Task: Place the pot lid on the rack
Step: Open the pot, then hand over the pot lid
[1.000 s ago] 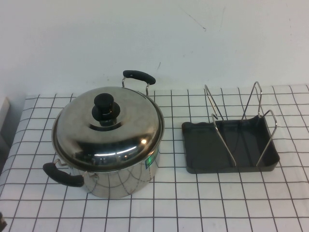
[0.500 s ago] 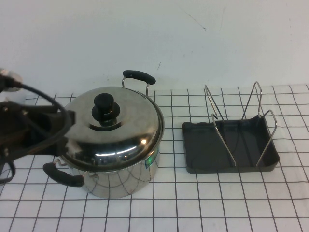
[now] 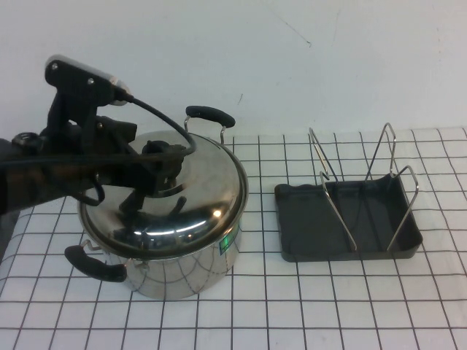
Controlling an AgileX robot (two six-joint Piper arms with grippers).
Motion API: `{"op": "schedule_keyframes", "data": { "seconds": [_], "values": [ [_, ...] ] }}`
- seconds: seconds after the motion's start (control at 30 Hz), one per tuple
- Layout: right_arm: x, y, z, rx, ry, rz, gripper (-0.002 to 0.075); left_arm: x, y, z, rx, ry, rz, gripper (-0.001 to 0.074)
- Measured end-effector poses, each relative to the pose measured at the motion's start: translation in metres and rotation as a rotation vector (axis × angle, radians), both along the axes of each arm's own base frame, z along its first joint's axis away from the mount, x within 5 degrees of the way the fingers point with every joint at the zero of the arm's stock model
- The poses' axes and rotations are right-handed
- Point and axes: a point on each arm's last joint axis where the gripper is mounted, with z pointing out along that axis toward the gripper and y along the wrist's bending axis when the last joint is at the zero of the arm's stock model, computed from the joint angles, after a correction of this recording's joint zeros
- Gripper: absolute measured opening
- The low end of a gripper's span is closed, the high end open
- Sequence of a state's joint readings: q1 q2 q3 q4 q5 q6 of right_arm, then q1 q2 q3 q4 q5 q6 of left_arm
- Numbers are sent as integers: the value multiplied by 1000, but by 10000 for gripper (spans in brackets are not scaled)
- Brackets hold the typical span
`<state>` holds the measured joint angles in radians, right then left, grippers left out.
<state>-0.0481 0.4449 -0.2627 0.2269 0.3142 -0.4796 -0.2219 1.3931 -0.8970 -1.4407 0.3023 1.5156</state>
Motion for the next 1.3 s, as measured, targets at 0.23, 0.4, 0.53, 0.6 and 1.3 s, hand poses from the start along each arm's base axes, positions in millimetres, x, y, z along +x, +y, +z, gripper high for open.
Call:
{"op": "schedule_keyframes", "data": {
  "seconds": [0.23,0.4,0.53,0.6,1.3],
  "values": [
    [0,0,0,1,4,1,-3,18,-4,-26,3,72,17,581],
    [0,0,0,1,4,1,-3,25,-5,-32,-14,81,38,450],
    [0,0,0,2,4,1,-3,27,-6,-30,-11,60,31,323],
    [0,0,0,2,4,1,-3,28,-6,-29,-23,55,38,323],
    [-25,56,111,560,-167,512,15,-32,-45,97,-427,-127,-482,323]
  ]
}}
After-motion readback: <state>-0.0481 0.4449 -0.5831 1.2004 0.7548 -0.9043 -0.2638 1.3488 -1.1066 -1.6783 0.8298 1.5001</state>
